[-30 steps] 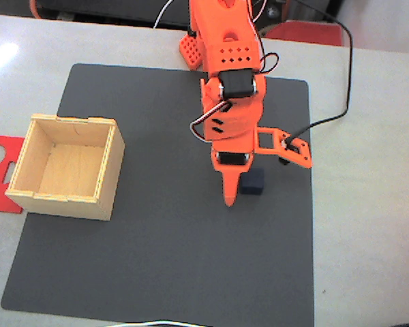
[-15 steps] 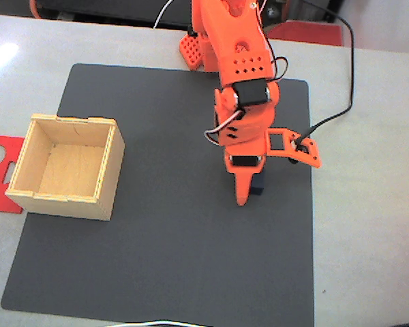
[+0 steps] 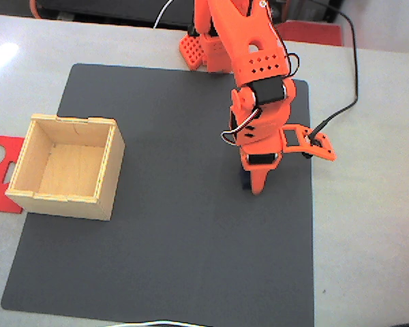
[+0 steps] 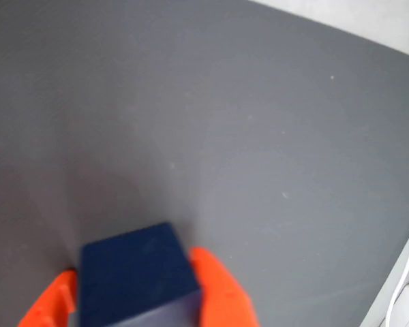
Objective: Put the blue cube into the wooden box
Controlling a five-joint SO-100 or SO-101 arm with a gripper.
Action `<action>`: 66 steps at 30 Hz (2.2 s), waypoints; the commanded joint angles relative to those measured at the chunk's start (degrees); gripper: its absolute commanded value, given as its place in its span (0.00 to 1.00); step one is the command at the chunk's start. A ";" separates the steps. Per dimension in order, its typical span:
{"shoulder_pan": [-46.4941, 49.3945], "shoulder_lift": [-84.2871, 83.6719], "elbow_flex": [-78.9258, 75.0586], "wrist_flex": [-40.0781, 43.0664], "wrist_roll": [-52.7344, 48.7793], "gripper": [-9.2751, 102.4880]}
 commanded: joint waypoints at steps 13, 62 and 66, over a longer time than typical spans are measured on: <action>16.17 -0.18 -23.03 11.87 -10.55 0.09; 59.59 -19.42 -49.75 16.35 -25.05 0.20; 59.59 -21.01 -49.75 16.17 -24.79 0.19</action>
